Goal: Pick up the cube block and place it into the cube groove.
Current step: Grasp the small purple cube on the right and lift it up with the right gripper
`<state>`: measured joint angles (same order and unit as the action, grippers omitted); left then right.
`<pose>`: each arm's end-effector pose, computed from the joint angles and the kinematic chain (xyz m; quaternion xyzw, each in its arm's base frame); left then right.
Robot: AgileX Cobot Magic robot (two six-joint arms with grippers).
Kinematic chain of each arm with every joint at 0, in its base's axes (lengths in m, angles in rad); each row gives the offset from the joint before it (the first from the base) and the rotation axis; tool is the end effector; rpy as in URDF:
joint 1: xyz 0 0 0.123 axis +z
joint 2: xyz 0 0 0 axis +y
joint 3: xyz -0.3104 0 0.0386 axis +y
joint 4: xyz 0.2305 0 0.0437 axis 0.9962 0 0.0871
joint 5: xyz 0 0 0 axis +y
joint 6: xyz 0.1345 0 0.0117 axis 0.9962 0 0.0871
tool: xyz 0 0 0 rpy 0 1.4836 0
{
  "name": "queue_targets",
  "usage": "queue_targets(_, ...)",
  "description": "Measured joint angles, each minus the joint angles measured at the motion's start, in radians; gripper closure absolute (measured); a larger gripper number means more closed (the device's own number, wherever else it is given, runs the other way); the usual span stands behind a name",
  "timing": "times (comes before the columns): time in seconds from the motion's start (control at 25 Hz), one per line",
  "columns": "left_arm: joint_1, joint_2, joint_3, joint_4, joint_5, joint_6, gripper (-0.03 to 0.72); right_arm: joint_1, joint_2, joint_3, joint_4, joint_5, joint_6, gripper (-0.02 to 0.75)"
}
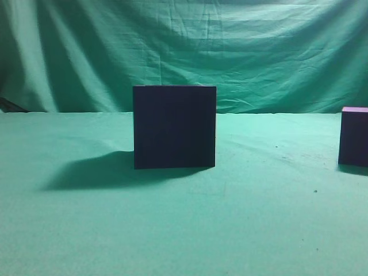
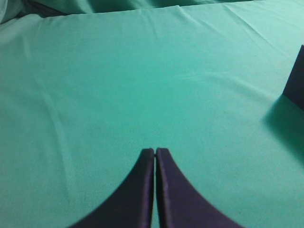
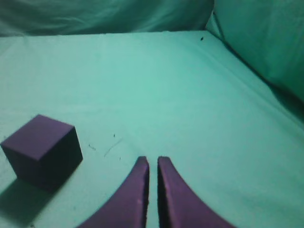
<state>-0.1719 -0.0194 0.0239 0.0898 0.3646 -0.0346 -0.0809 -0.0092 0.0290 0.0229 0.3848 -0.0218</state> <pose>0.0493 -0.0042 0.1608 0.0786 0.7951 -0.0241 0.6009 0.0488 -0.0028 0.1557 0.0300 0.8094 -0.0204 0.5862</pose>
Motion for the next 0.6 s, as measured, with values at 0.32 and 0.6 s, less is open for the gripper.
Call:
queue_targets(0.32, 0.0, 0.0, 0.0, 0.0, 0.0, 0.0, 0.688, 0.0, 0.0, 0.001, 0.039, -0.46, 0.039, 0.738)
queue_targets(0.6, 0.0, 0.0, 0.0, 0.0, 0.0, 0.0, 0.688, 0.0, 0.092, -0.147, 0.047, -0.249, 0.087, 0.738)
